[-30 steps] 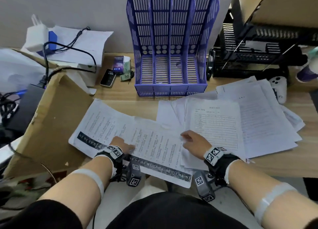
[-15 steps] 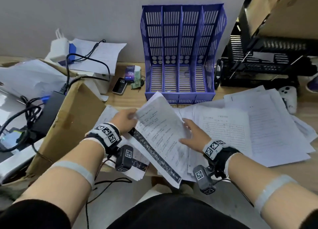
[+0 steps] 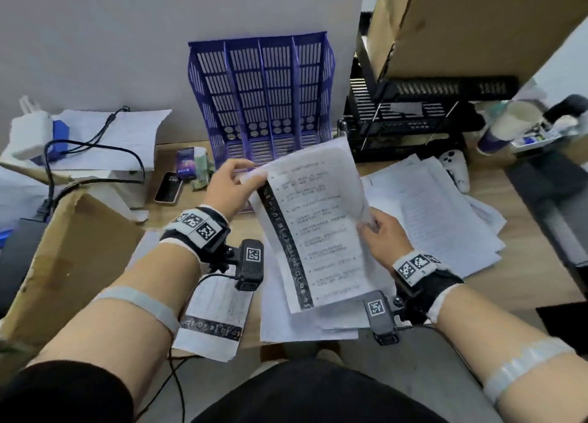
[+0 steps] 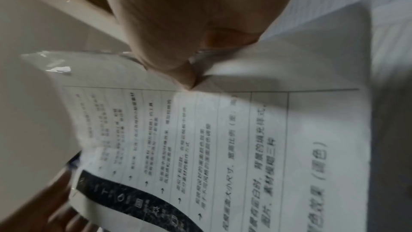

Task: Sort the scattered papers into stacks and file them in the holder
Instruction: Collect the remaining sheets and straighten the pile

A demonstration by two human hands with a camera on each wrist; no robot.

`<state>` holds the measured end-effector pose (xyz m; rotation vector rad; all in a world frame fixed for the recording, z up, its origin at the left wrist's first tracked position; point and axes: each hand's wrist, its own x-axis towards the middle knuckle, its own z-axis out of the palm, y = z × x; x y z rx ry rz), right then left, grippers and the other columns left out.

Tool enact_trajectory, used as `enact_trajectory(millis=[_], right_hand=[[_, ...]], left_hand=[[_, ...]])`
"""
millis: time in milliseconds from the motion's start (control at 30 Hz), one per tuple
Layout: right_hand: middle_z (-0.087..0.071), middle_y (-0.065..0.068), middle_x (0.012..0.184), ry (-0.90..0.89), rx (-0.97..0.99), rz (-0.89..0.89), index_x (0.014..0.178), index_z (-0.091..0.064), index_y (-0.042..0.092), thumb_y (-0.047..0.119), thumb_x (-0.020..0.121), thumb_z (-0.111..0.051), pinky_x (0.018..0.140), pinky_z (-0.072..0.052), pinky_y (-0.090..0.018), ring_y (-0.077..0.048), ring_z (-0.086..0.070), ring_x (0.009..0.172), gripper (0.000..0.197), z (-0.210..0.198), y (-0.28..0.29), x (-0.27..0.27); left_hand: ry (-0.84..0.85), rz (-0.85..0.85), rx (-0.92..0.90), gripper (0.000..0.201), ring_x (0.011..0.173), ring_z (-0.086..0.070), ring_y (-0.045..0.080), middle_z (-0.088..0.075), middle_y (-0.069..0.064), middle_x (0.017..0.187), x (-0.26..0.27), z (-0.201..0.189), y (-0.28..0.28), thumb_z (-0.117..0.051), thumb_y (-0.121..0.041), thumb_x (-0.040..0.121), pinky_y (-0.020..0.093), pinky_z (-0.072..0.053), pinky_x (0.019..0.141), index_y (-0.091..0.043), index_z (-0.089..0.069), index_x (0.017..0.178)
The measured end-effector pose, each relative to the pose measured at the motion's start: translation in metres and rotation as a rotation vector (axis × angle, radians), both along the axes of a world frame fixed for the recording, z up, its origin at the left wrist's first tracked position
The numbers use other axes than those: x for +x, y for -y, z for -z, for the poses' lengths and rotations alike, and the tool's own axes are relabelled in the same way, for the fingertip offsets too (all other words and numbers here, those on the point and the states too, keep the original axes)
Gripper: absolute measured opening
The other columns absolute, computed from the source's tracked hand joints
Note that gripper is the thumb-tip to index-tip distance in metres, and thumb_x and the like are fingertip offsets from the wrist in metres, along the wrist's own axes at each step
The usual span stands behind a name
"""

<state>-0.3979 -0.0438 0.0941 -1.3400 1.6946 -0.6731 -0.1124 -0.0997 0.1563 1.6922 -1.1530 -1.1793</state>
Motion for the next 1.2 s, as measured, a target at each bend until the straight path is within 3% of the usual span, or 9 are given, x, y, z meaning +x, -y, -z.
enact_trajectory(millis=[67,167,300,400,567,667,867,1067,1200], right_hand=[[-0.063,-0.012,0.078,-0.118,0.08,0.063,0.089,-0.058,0.003,0.018,0.093,-0.051,0.068,-0.049,-0.036,-0.033,-0.058,0.073,0.018,0.017,-0.008,-0.034],[-0.067,-0.012,0.113,-0.247,0.256,0.117,0.112,-0.062,0.007,0.019,0.094,-0.052,0.087,-0.049,-0.037,-0.033,-0.062,0.103,0.023,0.042,-0.025,-0.078],[-0.065,-0.01,0.12,-0.322,0.492,0.096,0.122,-0.057,0.013,0.016,0.088,-0.052,0.085,-0.049,-0.032,-0.031,-0.061,0.104,0.034,0.063,-0.042,-0.11],[-0.059,-0.008,0.128,-0.256,0.546,0.117,0.138,-0.042,0.014,0.018,0.086,-0.057,0.092,-0.047,-0.032,-0.029,-0.058,0.114,0.054,0.07,-0.043,-0.115],[-0.057,-0.001,0.135,-0.2,0.523,0.02,0.141,-0.043,0.015,0.018,0.088,-0.057,0.095,-0.038,-0.028,-0.025,-0.053,0.124,0.055,0.07,-0.029,-0.1],[-0.06,0.001,0.128,-0.163,0.558,-0.015,0.137,-0.048,0.015,0.02,0.088,-0.059,0.095,-0.039,-0.028,-0.022,-0.055,0.116,0.051,0.075,-0.023,-0.091],[-0.059,-0.008,0.126,-0.217,0.576,0.031,0.132,-0.045,0.009,0.027,0.087,-0.066,0.082,-0.044,-0.031,-0.026,-0.058,0.11,0.053,0.085,-0.016,-0.09],[-0.05,-0.012,0.133,-0.168,0.62,0.08,0.143,-0.026,0.009,0.031,0.088,-0.068,0.084,-0.039,-0.03,-0.029,-0.053,0.113,0.073,0.077,-0.003,-0.088],[-0.065,-0.01,0.123,-0.203,0.562,-0.003,0.126,-0.056,0.004,0.019,0.089,-0.065,0.083,-0.045,-0.027,-0.027,-0.061,0.105,0.041,0.082,-0.001,-0.086]], left_hand=[[-0.077,0.053,0.253,0.046,0.09,-0.07,0.029,-0.068,0.021,0.106,-0.024,0.029,-0.006,-0.074,-0.022,0.087,0.046,-0.059,0.085,-0.011,-0.052,0.125],[0.0,0.243,0.535,0.06,0.104,-0.068,0.03,-0.065,0.019,0.117,-0.056,0.074,-0.027,-0.076,-0.023,0.085,0.048,-0.056,0.091,-0.008,-0.045,0.135],[0.044,0.309,0.695,0.085,0.11,-0.065,0.026,-0.057,0.014,0.131,-0.089,0.117,-0.049,-0.08,-0.033,0.08,0.044,-0.056,0.093,-0.013,-0.032,0.148],[0.02,0.216,0.71,0.082,0.106,-0.065,0.026,-0.06,0.017,0.123,-0.106,0.131,-0.052,-0.08,-0.033,0.079,0.045,-0.056,0.091,-0.01,-0.033,0.142],[0.142,0.225,0.727,0.044,0.07,-0.056,0.027,-0.058,0.013,0.08,-0.121,0.138,-0.052,-0.079,-0.04,0.078,0.043,-0.06,0.075,-0.008,-0.049,0.085],[0.265,0.383,0.693,0.058,0.072,-0.059,0.026,-0.067,0.012,0.098,-0.128,0.139,-0.055,-0.074,-0.051,0.079,0.028,-0.047,0.053,-0.002,-0.058,0.106],[0.182,0.43,0.497,0.049,0.122,-0.059,0.027,-0.063,0.005,0.133,-0.135,0.138,-0.062,-0.07,-0.028,0.089,0.042,-0.045,0.107,-0.017,-0.056,0.134],[0.156,0.441,0.534,0.046,0.116,-0.06,0.025,-0.063,0.001,0.124,-0.134,0.131,-0.063,-0.056,-0.042,0.096,0.03,-0.044,0.098,-0.013,-0.055,0.132],[0.263,0.151,0.443,0.063,0.087,-0.066,0.037,-0.068,0.024,0.101,-0.119,0.147,-0.051,-0.048,-0.067,0.083,0.04,-0.053,0.093,-0.009,-0.071,0.089]])
